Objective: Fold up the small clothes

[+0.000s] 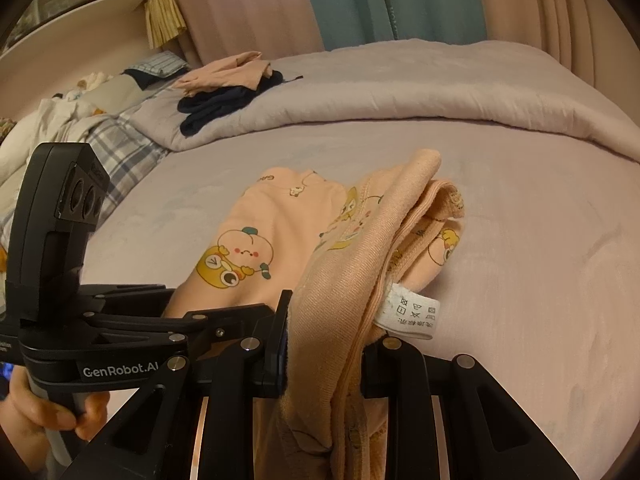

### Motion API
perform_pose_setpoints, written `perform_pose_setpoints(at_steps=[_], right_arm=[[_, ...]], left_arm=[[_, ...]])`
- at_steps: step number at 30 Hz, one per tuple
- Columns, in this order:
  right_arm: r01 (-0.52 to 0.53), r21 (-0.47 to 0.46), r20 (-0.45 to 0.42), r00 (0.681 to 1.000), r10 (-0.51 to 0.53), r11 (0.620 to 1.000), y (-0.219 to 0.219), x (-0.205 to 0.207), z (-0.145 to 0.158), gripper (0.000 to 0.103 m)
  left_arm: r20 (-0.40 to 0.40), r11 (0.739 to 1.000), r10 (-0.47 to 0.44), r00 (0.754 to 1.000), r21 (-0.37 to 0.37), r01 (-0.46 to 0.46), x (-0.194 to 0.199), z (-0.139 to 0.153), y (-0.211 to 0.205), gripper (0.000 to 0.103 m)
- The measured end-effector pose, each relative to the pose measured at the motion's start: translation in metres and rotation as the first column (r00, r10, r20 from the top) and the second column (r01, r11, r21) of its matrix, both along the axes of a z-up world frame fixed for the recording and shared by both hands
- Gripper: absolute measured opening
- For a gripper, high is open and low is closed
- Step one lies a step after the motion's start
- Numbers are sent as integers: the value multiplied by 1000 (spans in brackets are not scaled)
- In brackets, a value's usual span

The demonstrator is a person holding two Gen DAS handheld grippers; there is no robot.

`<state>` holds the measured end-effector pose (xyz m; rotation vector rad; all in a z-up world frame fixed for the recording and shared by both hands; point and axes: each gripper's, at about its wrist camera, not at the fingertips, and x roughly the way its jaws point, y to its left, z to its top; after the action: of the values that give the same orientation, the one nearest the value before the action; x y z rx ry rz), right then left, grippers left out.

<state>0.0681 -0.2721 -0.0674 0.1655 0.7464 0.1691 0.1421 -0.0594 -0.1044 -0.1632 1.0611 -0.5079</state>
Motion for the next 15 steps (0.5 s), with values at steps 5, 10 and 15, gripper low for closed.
perform_pose_setpoints(at_steps=[5, 10, 15], right_arm=[[-12, -3, 4, 1000, 12, 1000, 4, -10, 2, 27], [-21, -5, 12, 1000, 21, 1000, 11, -21, 5, 27], [-40, -11, 22, 999, 40, 999, 21, -27, 10, 27]], left_arm=[[1, 1000, 3, 1000, -1, -3, -11, 3, 3, 35], [8, 1000, 8, 1000, -3, -8, -20, 6, 9, 35], [20, 1000, 25, 999, -7, -24, -32, 12, 20, 35]])
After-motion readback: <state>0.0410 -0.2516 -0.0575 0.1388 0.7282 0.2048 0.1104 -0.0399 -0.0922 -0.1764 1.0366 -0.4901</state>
